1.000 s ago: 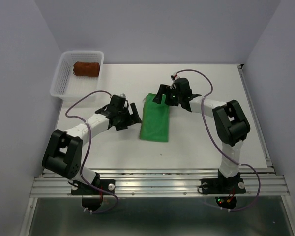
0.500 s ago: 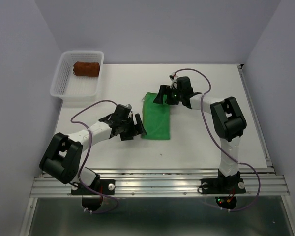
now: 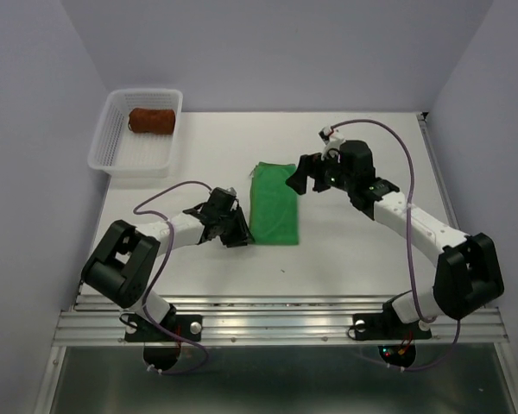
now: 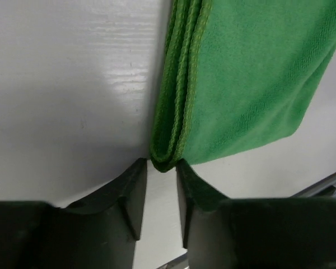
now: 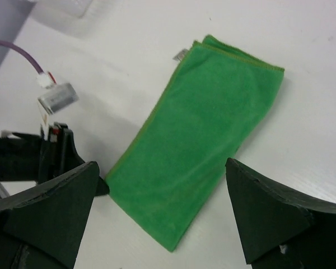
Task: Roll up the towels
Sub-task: Roll the towel
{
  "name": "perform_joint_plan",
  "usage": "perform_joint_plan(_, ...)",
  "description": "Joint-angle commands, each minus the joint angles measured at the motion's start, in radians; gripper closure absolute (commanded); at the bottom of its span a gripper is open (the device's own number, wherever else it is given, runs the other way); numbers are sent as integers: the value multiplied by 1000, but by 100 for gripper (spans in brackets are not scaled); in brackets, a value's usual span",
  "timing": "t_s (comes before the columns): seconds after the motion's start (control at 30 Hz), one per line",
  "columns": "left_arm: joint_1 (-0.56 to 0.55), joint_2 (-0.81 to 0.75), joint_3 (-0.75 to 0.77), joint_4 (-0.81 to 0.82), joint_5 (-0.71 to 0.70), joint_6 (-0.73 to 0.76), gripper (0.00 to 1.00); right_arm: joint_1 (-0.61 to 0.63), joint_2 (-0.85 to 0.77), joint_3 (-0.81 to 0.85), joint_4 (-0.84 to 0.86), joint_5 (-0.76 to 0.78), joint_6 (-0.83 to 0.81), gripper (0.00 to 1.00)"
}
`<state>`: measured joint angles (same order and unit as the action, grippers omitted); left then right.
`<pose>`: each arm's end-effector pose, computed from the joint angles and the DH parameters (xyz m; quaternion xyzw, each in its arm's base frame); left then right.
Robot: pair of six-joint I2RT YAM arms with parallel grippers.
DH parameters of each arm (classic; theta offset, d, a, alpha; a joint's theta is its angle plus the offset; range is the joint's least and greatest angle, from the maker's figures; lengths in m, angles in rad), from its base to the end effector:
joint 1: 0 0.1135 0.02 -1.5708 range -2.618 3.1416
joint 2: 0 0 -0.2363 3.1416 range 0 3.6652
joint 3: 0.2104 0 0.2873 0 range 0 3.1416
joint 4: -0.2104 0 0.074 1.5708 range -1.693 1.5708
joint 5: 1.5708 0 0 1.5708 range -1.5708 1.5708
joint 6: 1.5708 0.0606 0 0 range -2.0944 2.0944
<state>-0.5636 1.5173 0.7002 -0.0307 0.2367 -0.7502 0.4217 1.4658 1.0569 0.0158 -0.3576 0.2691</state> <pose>0.2725 -0.1890 0.0860 -0.0449 0.9287 -0.3019 0.2107 0.3542 0.1821 0.2418 -0.1609 0.8084 0.3242 0.4642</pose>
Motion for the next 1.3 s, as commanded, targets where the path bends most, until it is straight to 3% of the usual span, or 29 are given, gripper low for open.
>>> perform_joint_plan(0.0, -7, 40, 12, 47, -10, -11, 68, 78, -100, -119, -128, 149, -105, 0)
perform_joint_plan(0.07, -7, 58, 15, 57, 4, -14, 79, 118, -140, -182, -134, 199, -171, 0)
perform_joint_plan(0.1, -7, 61, 15, 58, 10, -17, 95, 161, -172, -198, -139, 257, -220, 0)
perform_joint_plan(0.13, -5, 57, 13, 57, 7, -20, 100, 182, -185, -212, -145, 285, -249, 0)
perform_joint_plan(0.23, -5, 31, 4, 55, 1, -34, 100, 262, -217, -245, -166, 399, -362, 0)
perform_joint_plan(0.47, 4, -22, 11, 17, 35, -64, 100, 462, -181, -298, -119, 476, -514, 0)
perform_joint_plan(1.0, 74, -65, 39, -74, 116, -43, 100, 548, 93, -219, -42, 542, -643, 4)
perform_joint_plan(1.13, 85, -88, 39, -86, 105, -40, 100, 569, 117, -222, -27, 557, -653, 16)
perform_joint_plan(1.27, 91, -89, 36, -86, 111, -35, 100, 569, 156, -215, -27, 565, -650, 36)
